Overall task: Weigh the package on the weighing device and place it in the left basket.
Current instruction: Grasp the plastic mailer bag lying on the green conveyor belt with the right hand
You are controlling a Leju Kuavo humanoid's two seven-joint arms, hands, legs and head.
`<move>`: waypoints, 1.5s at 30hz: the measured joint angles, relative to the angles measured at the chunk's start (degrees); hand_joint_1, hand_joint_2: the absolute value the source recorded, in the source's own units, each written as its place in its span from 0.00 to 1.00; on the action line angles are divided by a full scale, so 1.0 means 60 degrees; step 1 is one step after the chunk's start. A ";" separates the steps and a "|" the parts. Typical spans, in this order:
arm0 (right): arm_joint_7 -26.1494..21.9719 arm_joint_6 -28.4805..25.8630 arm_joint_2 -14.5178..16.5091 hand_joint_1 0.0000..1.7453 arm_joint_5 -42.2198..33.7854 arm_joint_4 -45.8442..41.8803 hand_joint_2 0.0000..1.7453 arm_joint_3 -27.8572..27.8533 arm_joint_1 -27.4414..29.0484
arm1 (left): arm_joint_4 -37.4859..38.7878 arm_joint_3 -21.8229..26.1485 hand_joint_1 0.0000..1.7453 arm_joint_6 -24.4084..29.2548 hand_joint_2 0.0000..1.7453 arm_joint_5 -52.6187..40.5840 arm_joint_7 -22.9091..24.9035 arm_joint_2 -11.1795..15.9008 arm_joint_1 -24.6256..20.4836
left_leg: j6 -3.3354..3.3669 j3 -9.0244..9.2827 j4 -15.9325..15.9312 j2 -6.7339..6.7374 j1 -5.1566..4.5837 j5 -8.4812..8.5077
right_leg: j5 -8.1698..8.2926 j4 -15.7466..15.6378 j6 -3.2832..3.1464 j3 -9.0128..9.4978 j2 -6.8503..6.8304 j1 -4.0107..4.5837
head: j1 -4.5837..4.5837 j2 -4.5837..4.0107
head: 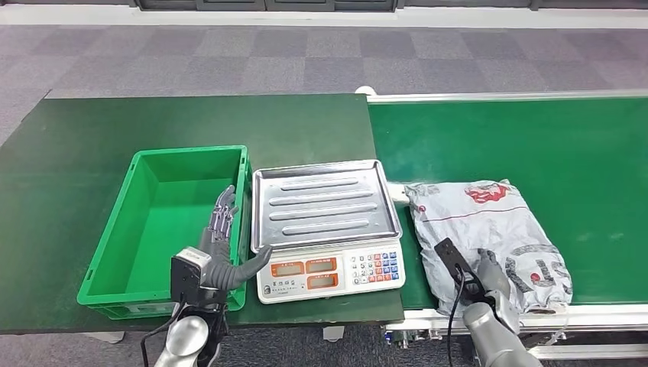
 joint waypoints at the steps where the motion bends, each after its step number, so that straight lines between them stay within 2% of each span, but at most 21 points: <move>1: -0.0448 -0.0374 0.0108 1.00 -0.0067 -0.0329 1.00 0.0017 0.0209 | -0.0040 0.0000 0.00 -0.0009 1.00 -0.0046 -0.0005 -0.0001 0.0045 | -0.0002 -0.0013 0.0000 -0.0002 -0.0001 0.0003 | 0.0004 0.0003 -0.0002 -0.0009 -0.0001 -0.0001 | 0.0000 0.0000; 3: -0.0760 -0.0720 0.0380 1.00 -0.0141 -0.1481 1.00 0.0154 0.0770 | -0.0099 0.0000 0.00 -0.0042 1.00 -0.0136 -0.0022 -0.0012 0.0128 | -0.0009 -0.0055 0.0001 -0.0003 -0.0004 0.0015 | 0.0013 0.0009 -0.0006 -0.0053 0.0000 -0.0003 | -0.0002 0.0000; 6: -0.0511 -0.0747 0.0710 1.00 -0.0366 -0.3744 1.00 0.0675 0.1619 | -0.0127 0.0000 0.00 -0.0097 1.00 -0.0234 -0.0043 -0.0046 0.0188 | -0.0013 -0.0131 0.0000 -0.0021 -0.0011 0.0036 | 0.0019 0.0023 -0.0013 -0.0139 -0.0013 -0.0008 | -0.0006 0.0000; 10: -0.0711 -0.1051 0.0808 1.00 -0.0913 -0.5761 1.00 0.1254 0.2161 | -0.0130 0.0000 0.00 -0.0115 1.00 -0.0286 -0.0059 -0.0083 0.0214 | -0.0016 -0.0196 0.0000 -0.0031 -0.0012 0.0043 | 0.0017 0.0029 -0.0014 -0.0201 -0.0020 -0.0010 | -0.0004 0.0000; 16: -0.1067 -0.1555 0.0807 1.00 -0.1522 -0.7085 1.00 0.1602 0.2461 | -0.0173 0.0000 0.00 -0.0007 1.00 -0.0360 -0.0134 -0.0091 0.0212 | -0.0013 -0.0226 0.0000 -0.0028 -0.0014 0.0040 | 0.0017 0.0029 -0.0014 -0.0234 -0.0019 -0.0018 | -0.0003 0.0000; 22: -0.1280 -0.1843 0.0805 1.00 -0.1828 -0.7364 1.00 0.1698 0.2433 | -0.0199 0.0000 0.00 0.0095 1.00 -0.0405 -0.0169 -0.0089 0.0217 | -0.0012 -0.0233 0.0000 -0.0029 -0.0015 0.0040 | 0.0018 0.0029 -0.0013 -0.0235 -0.0020 -0.0018 | -0.0004 0.0000; 26: -0.1276 -0.1812 0.0773 0.02 -0.1795 -0.7450 1.00 0.1737 0.2266 | -0.0247 0.0000 0.00 0.0200 1.00 -0.0407 -0.0192 -0.0076 0.0237 | -0.0012 -0.0234 0.0000 -0.0029 -0.0016 0.0041 | 0.0018 0.0029 -0.0013 -0.0236 -0.0020 -0.0018 | -0.0004 0.0000; 31: -0.0149 -0.1136 0.0618 0.00 -0.0885 -0.7531 1.00 0.1922 0.2081 | -0.0286 0.0000 0.00 0.0245 1.00 -0.0405 -0.0215 -0.0049 0.0263 | -0.0012 -0.0236 0.0000 -0.0032 -0.0016 0.0040 | 0.0017 0.0029 -0.0013 -0.0238 -0.0022 -0.0017 | -0.0004 0.0000; 34: 0.1483 -0.0333 0.0455 0.00 0.0316 -0.7249 1.00 0.1972 0.2070 | -0.0350 0.0000 0.00 0.0267 1.00 -0.0404 -0.0206 -0.0036 0.0311 | -0.0012 -0.0238 0.0000 -0.0038 -0.0015 0.0040 | 0.0015 0.0029 -0.0011 -0.0240 -0.0027 -0.0018 | -0.0003 0.0000; 36: 0.2377 -0.0111 0.0350 0.00 0.0979 -0.6820 1.00 0.1974 0.2147 | -0.0425 0.0002 0.00 0.0279 1.00 -0.0403 -0.0178 -0.0030 0.0371 | -0.0012 -0.0243 0.0000 -0.0049 -0.0015 0.0040 | 0.0012 0.0029 -0.0007 -0.0241 -0.0038 -0.0025 | -0.0001 0.0000; 45: 0.2899 -0.0165 0.0150 0.00 0.1451 -0.5768 1.00 0.1928 0.2353 | -0.0603 0.0004 0.00 0.0301 1.00 -0.0403 -0.0141 -0.0011 0.0511 | -0.0010 -0.0248 0.0000 -0.0044 -0.0022 0.0039 | 0.0011 0.0029 -0.0005 -0.0254 -0.0033 -0.0029 | -0.0004 0.0000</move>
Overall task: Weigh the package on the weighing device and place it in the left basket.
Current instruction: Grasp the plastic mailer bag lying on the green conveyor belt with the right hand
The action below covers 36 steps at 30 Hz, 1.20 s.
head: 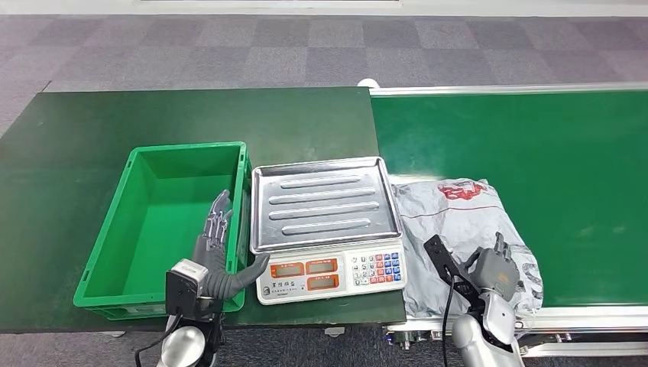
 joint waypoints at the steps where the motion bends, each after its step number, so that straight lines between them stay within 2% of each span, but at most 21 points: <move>1: 0.0053 0.0016 -0.0005 0.00 0.0024 0.0056 1.00 -0.0040 0.0050 | -0.0011 0.0002 0.00 0.0001 1.00 0.0000 0.0006 0.0000 0.0018 | 0.0000 0.0000 0.0000 -0.0001 0.0000 0.0000 | 0.0000 0.0000 0.0000 0.0000 -0.0001 0.0000 | -0.0001 0.0000; 7: 0.0051 0.0035 -0.0009 0.00 0.0203 0.0247 1.00 -0.0353 0.0506 | -0.0054 0.0018 0.00 0.0001 1.00 0.0000 0.0025 0.0000 0.0053 | 0.0001 -0.0004 -0.0001 0.0000 0.0000 -0.0001 | 0.0000 0.0000 0.0000 -0.0002 0.0000 -0.0001 | 0.0001 0.0000; 13: 0.0223 0.0511 0.0068 0.00 0.0563 -0.0039 1.00 -0.0599 0.1013 | -0.0076 0.0018 0.00 0.0004 1.00 0.0000 0.0045 0.0000 0.0064 | 0.0001 -0.0006 -0.0001 -0.0002 0.0000 -0.0001 | -0.0001 0.0000 0.0001 -0.0001 -0.0004 0.0000 | 0.0000 0.0000; 18: 0.0163 0.0689 0.0199 0.00 0.0493 0.0526 1.00 -0.0963 0.0960 | -0.0089 0.0018 0.00 0.0004 1.00 0.0004 0.0113 0.0000 0.0065 | 0.0003 0.0016 0.0000 0.0005 0.0001 -0.0005 | -0.0003 -0.0002 0.0001 0.0016 0.0004 0.0005 | -0.0001 0.0000; 22: -0.0220 0.0260 0.0304 0.34 0.0365 0.1816 1.00 -0.1266 0.0503 | -0.0082 0.0018 0.00 -0.0022 1.00 0.0096 0.0158 0.0000 0.0054 | 0.0003 0.0118 -0.0004 0.0038 0.0031 -0.0036 | -0.0023 -0.0041 -0.0007 0.0113 0.0027 0.0041 | -0.0002 0.0000; 26: -0.0959 -0.0318 0.0424 0.34 0.0025 0.2900 1.00 -0.1581 0.0069 | -0.0055 0.0018 0.00 -0.0085 1.00 0.0123 0.0164 -0.0001 0.0017 | -0.0001 0.0219 -0.0011 0.0105 0.0072 -0.0145 | -0.0137 -0.0090 -0.0019 0.0283 0.0088 0.0080 | 0.0001 0.0000; 28: -0.1060 -0.0392 0.0462 0.34 -0.0026 0.3222 1.00 -0.1681 -0.0089 | -0.0056 0.0018 0.00 -0.0096 1.00 0.0124 0.0166 -0.0003 -0.0002 | 0.0000 0.0297 -0.0009 0.0128 0.0079 -0.0201 | -0.0192 -0.0103 0.0010 0.0351 0.0110 0.0081 | 0.0001 0.0000; 32: -0.1110 -0.0414 0.0502 0.34 -0.0053 0.3605 1.00 -0.1795 -0.0365 | -0.0090 0.0018 0.00 -0.0101 1.00 0.0127 0.0167 -0.0032 -0.0104 | 0.0038 0.0345 0.0010 0.0152 0.0085 -0.0181 | -0.0151 -0.0114 -0.0005 0.0383 0.0129 0.0081 | 0.0002 0.0000; 36: -0.1140 -0.0418 0.0514 1.00 -0.0060 0.3768 1.00 -0.1839 -0.0532 | -0.0149 0.0018 0.00 -0.0101 1.00 0.0128 0.0170 -0.0094 -0.0226 | 0.0060 0.0310 0.0023 0.0161 0.0094 -0.0120 | -0.0021 -0.0123 0.0037 0.0291 0.0137 0.0079 | -0.0001 0.0000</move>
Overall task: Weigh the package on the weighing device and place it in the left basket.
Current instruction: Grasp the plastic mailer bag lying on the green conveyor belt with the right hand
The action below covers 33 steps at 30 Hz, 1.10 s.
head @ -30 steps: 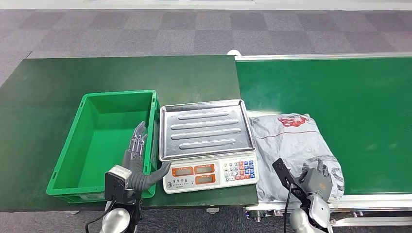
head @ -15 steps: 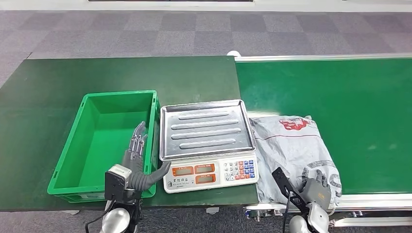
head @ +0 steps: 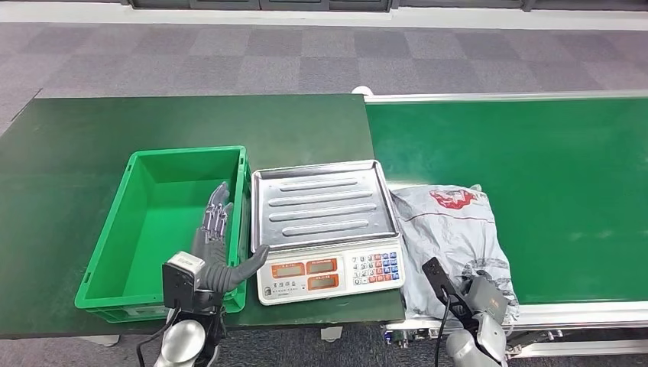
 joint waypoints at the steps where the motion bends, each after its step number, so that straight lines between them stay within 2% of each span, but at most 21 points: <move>1: -0.0047 -0.0007 0.0005 1.00 -0.0007 0.0042 1.00 -0.0014 -0.0011 | 0.0011 0.0000 0.00 0.0000 1.00 0.0000 0.0001 0.0001 -0.0002 | 0.0005 0.0024 0.0000 -0.0001 0.0003 -0.0002 | 0.0001 -0.0007 0.0000 0.0018 -0.0001 0.0001 | 0.0000 0.0000; 7: -0.0975 -0.0375 0.0180 1.00 -0.0351 -0.0274 1.00 -0.0083 0.0243 | 0.0067 0.0000 0.00 -0.0011 1.00 -0.0003 -0.0010 0.0014 0.0005 | 0.0028 0.0052 0.0005 -0.0033 -0.0001 -0.0038 | -0.0034 -0.0020 0.0022 0.0079 -0.0026 -0.0007 | 0.0005 0.0000; 12: -0.1713 -0.0815 0.0462 1.00 -0.1079 -0.1913 1.00 0.0073 0.1040 | 0.0110 0.0000 0.00 -0.0011 1.00 -0.0007 -0.0052 0.0027 0.0047 | 0.0017 -0.0022 0.0009 -0.0075 -0.0018 -0.0028 | -0.0029 0.0004 0.0023 0.0020 -0.0055 -0.0015 | 0.0003 0.0000; 18: -0.2375 -0.1469 0.0525 1.00 -0.2159 -0.4100 1.00 0.0611 0.1705 | 0.0170 0.0000 0.00 -0.0016 1.00 -0.0026 -0.0114 0.0028 0.0053 | -0.0003 -0.0152 0.0008 -0.0079 -0.0032 -0.0014 | -0.0031 0.0050 0.0019 -0.0135 -0.0065 -0.0031 | 0.0002 0.0000; 23: -0.2627 -0.1797 0.0435 1.00 -0.2228 -0.5617 1.00 0.0906 0.1558 | 0.0209 -0.0001 0.00 -0.0018 1.00 -0.0087 -0.0195 0.0028 0.0007 | -0.0008 -0.0177 0.0008 -0.0079 -0.0041 -0.0007 | -0.0032 0.0066 0.0018 -0.0171 -0.0066 -0.0048 | 0.0001 0.0000; 33: -0.2949 -0.2042 -0.0322 1.00 -0.2306 -0.7465 1.00 0.1072 0.0661 | 0.0389 -0.0007 0.00 0.0070 1.00 -0.0179 -0.0373 0.0028 -0.0035 | 0.0006 -0.0189 0.0011 -0.0088 -0.0066 0.0008 | -0.0030 0.0070 0.0021 -0.0178 -0.0075 -0.0069 | 0.0004 0.0001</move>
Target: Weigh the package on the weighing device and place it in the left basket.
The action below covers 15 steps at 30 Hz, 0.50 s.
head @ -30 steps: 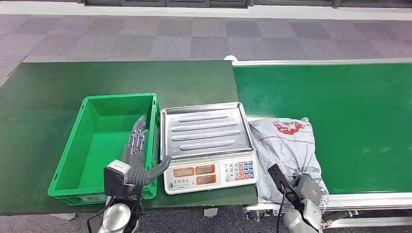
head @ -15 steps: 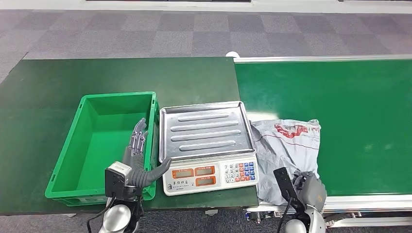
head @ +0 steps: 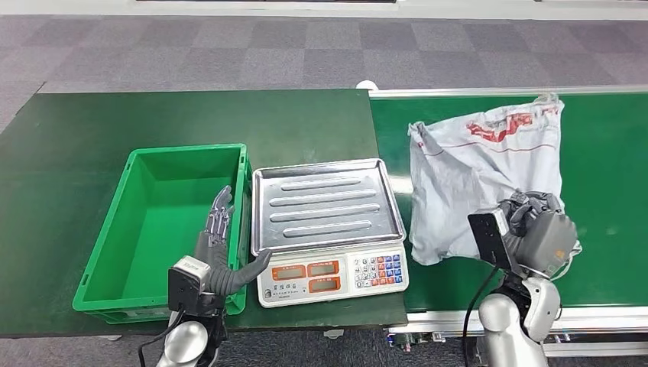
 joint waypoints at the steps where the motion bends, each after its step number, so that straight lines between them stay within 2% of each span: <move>1: 0.0000 -0.0011 -0.0035 1.00 0.0015 -0.0092 1.00 0.0015 -0.0031 | 0.0017 0.0000 0.00 0.0003 1.00 0.0000 -0.0008 -0.0001 -0.0001 | 0.0000 -0.0001 0.0000 -0.0003 0.0000 0.0000 | 0.0000 0.0000 0.0000 0.0000 -0.0002 0.0000 | -0.0001 0.0000; 7: -0.0004 -0.0175 -0.0265 1.00 -0.0087 -0.0496 1.00 0.0079 -0.0142 | 0.0061 -0.0003 0.00 0.0012 1.00 0.0000 -0.0014 -0.0004 -0.0002 | 0.0000 -0.0012 -0.0001 -0.0009 0.0000 0.0000 | -0.0001 0.0001 0.0000 -0.0006 -0.0007 0.0001 | -0.0001 -0.0001; 10: -0.0045 0.0043 -0.0377 1.00 -0.0228 -0.0527 1.00 0.0210 -0.0380 | 0.0075 -0.0002 0.00 0.0017 1.00 -0.0001 -0.0022 -0.0012 -0.0030 | 0.0000 -0.0018 -0.0001 -0.0008 0.0000 0.0000 | 0.0000 0.0004 0.0000 -0.0012 -0.0009 0.0000 | 0.0000 -0.0001; 15: -0.0019 0.0262 -0.0321 1.00 -0.0098 -0.0032 1.00 0.1043 -0.0962 | 0.0201 -0.0004 0.00 0.0015 1.00 -0.0025 -0.0039 -0.0064 -0.0241 | -0.0007 -0.0019 -0.0001 -0.0012 0.0000 0.0016 | 0.0001 0.0016 0.0000 -0.0018 -0.0012 0.0001 | -0.0001 -0.0001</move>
